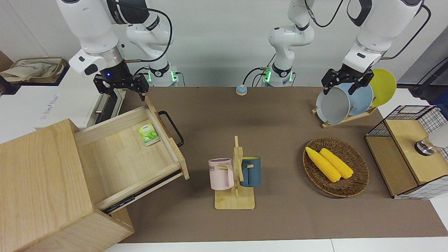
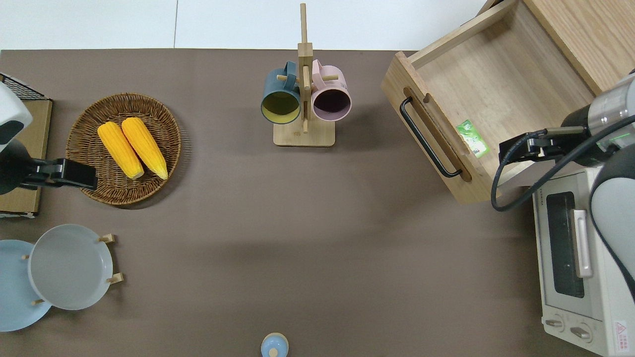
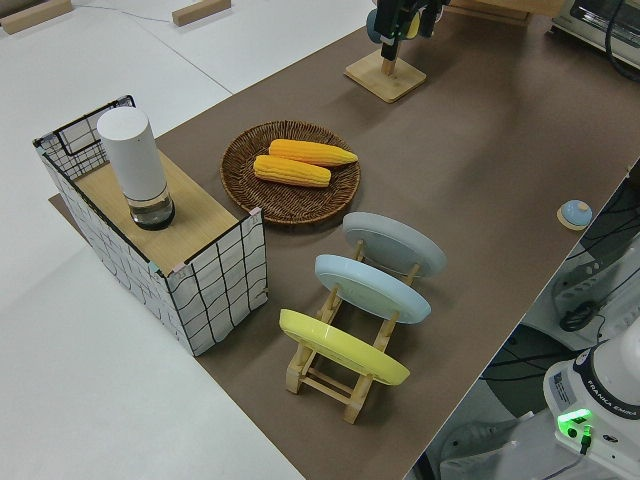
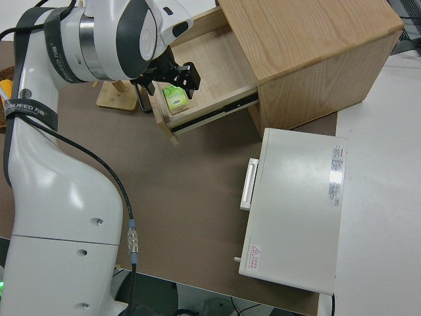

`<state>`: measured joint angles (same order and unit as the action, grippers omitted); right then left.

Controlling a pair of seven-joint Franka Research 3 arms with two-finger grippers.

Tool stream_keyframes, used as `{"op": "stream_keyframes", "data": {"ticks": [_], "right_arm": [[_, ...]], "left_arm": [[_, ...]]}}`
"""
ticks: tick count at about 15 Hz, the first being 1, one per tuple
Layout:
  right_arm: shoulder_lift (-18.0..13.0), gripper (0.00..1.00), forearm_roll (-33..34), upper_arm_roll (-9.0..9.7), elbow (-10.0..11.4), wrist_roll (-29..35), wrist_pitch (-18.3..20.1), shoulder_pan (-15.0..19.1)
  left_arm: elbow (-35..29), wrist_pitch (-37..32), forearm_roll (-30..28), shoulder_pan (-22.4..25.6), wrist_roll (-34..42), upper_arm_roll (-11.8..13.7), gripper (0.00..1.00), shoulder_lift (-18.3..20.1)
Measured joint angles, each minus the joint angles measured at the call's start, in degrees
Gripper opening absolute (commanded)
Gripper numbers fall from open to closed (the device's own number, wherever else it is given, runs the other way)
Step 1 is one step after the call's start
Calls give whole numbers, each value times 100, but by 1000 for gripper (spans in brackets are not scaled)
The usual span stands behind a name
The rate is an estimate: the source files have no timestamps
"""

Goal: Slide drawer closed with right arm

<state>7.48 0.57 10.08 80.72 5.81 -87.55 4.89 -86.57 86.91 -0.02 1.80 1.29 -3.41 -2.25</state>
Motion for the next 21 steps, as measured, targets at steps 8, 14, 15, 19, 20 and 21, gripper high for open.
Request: {"op": "stream_keyframes", "data": {"ticks": [8,14,15,19,20,21], "right_arm": [[0,327,-2,-9,-1,0,104,8],[-1,0,-2,-8,-41,-8,124,42],[0,0,-2,-7,-49,-13,126,42],[-23,0,-5,12,-104,-34,132,42],[-33,0,-5,16,-116,-34,136,42],[-44,0,-5,19,-130,-35,136,42]], "left_arm": [[0,0,0,0,0,0,993,0],[0,0,0,0,0,0,993,0],[0,0,0,0,0,0,993,0],[0,0,0,0,0,0,993,0],[0,0,0,0,0,0,993,0],[0,0,0,0,0,0,993,0]]}}
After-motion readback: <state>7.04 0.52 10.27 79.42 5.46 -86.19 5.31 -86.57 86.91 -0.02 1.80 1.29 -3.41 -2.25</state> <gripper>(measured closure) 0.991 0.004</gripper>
